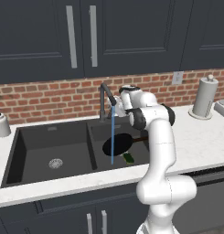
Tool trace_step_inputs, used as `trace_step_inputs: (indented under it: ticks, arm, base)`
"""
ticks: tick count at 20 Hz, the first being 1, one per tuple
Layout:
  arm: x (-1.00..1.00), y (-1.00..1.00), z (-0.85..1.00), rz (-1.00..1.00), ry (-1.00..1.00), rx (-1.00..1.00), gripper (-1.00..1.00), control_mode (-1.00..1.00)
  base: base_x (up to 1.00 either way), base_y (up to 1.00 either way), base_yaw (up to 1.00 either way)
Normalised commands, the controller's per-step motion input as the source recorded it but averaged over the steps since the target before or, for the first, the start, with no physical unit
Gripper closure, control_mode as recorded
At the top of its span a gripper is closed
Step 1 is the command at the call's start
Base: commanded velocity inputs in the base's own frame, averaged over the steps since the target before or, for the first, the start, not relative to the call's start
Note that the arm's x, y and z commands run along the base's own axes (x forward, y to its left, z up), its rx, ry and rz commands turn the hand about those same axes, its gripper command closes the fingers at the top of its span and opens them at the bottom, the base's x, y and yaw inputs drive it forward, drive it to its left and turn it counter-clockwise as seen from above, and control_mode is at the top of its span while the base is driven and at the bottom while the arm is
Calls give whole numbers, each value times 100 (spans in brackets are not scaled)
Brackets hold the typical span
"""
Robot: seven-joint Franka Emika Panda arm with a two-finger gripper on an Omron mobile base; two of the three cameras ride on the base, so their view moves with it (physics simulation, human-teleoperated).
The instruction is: Pick the pan and sponge and place them into the sink. Then turn on the water.
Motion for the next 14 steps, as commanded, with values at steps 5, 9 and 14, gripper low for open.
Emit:
trace_step_inputs:
  ticks: [5,9,14]
  arm:
    - [9,-24,-4,-2,27,33,100,-100]
    - [2,-14,-16,-3,21,23,100,-100]
    - [0,-1,-28,-1,5,6,100,-100]
  base:
    - [0,0,0]
    - [0,0,0]
    - [0,0,0]
